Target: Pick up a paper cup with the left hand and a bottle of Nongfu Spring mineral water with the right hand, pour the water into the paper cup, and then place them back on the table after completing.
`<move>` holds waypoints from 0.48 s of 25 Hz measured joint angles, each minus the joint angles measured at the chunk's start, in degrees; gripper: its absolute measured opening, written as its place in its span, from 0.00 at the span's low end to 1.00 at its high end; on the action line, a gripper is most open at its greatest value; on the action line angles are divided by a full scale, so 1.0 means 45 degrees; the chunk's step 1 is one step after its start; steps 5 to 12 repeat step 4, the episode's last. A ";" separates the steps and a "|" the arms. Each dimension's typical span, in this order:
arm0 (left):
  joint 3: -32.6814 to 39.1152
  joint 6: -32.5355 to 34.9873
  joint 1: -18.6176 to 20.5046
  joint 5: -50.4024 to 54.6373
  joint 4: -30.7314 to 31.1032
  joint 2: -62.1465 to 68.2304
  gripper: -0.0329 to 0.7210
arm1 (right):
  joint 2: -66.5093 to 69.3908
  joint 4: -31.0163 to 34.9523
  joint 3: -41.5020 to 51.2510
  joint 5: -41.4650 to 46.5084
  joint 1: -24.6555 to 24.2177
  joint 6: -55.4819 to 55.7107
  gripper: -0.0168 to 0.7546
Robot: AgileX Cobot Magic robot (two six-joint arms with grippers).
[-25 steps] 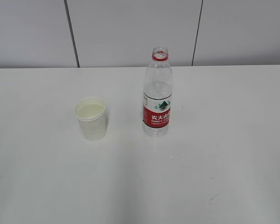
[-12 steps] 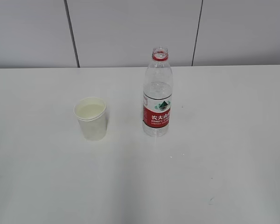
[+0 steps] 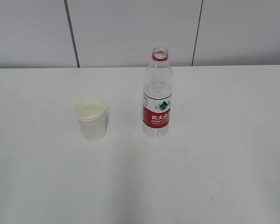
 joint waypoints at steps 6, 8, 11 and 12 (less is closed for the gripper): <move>0.0000 0.0000 0.0000 0.0000 0.0000 0.0000 0.71 | 0.0000 0.0000 0.0000 0.0000 0.0000 0.0000 0.78; 0.0000 0.0000 0.0000 0.0000 0.0000 0.0000 0.71 | 0.0000 0.0000 0.0000 0.0000 0.0000 0.0000 0.78; 0.0000 0.0000 0.0000 0.0000 0.0000 0.0000 0.71 | 0.0000 0.0000 0.0000 0.0000 0.0000 0.0000 0.78; 0.0000 0.0000 0.0000 0.0000 0.0000 0.0000 0.71 | 0.0000 0.0000 0.0000 0.0000 0.0000 0.0000 0.78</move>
